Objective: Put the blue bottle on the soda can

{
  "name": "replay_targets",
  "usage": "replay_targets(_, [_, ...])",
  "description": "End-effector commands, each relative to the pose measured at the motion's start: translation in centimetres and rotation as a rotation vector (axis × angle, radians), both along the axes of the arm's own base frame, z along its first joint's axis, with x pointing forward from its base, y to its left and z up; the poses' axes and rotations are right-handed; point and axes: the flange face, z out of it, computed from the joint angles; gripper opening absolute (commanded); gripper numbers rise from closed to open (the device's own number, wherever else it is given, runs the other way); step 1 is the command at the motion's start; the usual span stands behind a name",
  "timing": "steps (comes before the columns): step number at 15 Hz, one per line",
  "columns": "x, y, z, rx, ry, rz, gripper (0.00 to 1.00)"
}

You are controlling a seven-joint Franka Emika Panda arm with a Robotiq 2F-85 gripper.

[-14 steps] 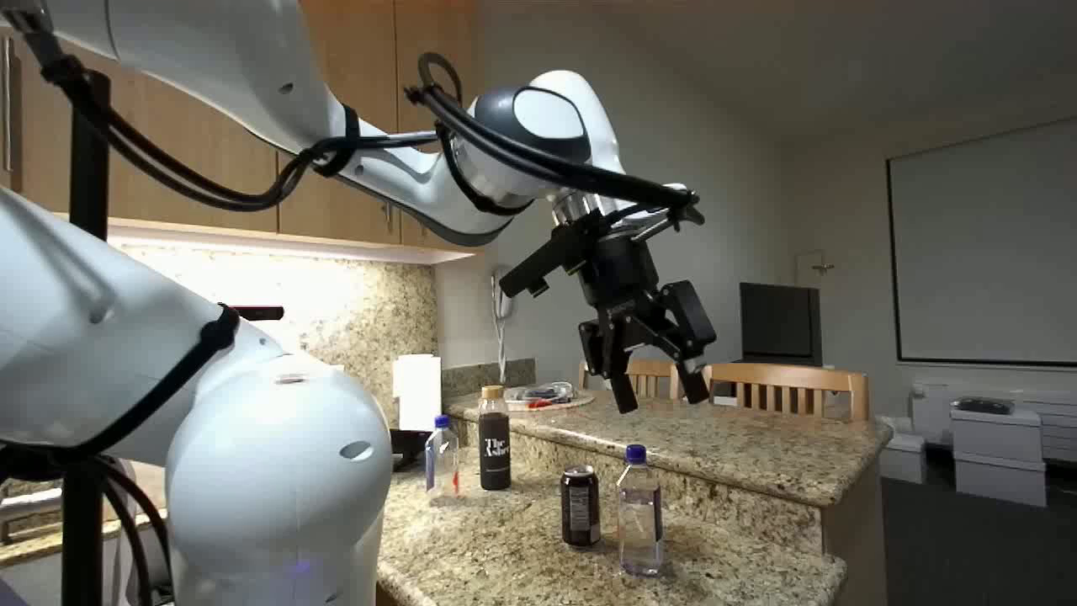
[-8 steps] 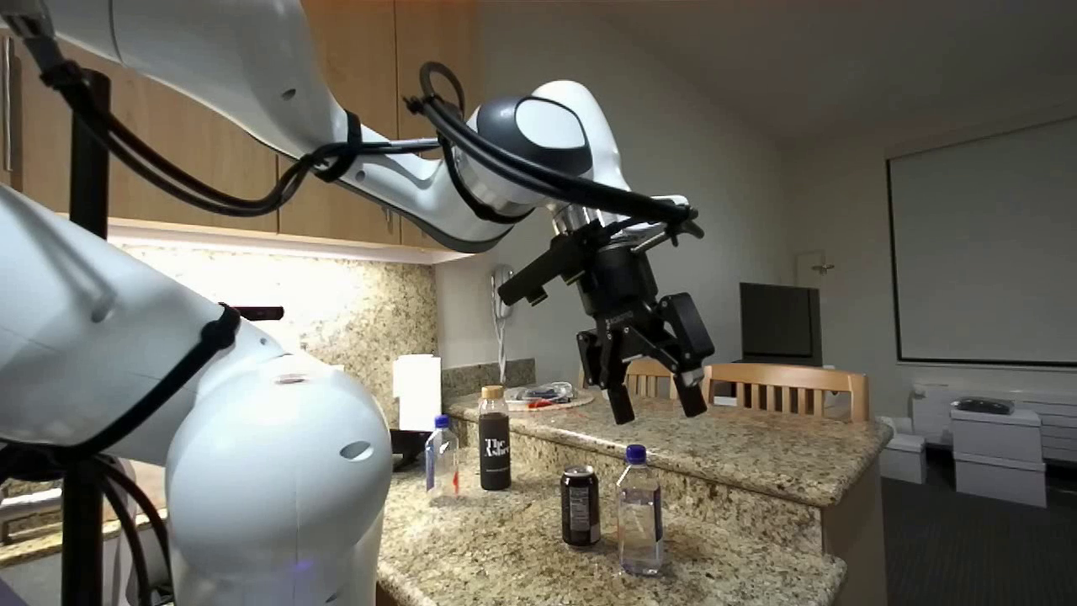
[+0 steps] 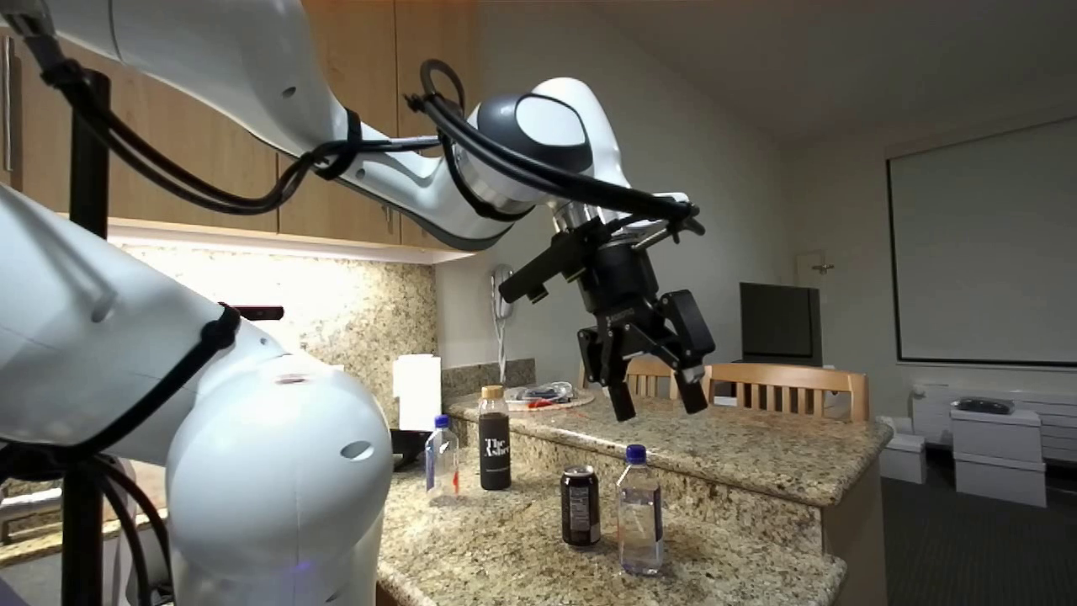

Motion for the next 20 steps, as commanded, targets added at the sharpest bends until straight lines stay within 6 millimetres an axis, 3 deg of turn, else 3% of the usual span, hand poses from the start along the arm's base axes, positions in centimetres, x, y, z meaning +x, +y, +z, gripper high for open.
replay_targets(1, [0.4, 0.1, 0.5, 0.030, -0.043, 0.000, 1.00])
replay_targets(5, [1.5, 0.2, 1.7, 0.062, -0.134, 0.072, 1.00])
replay_targets(6, [2.7, -1.2, 0.8, 0.053, -0.150, 0.099, 1.00])
replay_targets(13, [5.3, -2.1, -0.2, 0.112, -0.228, 0.271, 1.00])
replay_targets(14, [4.6, -1.9, 0.3, 0.082, -0.230, 0.208, 1.00])
replay_targets(20, [4.7, -2.0, 0.2, 0.082, -0.225, 0.211, 1.00])
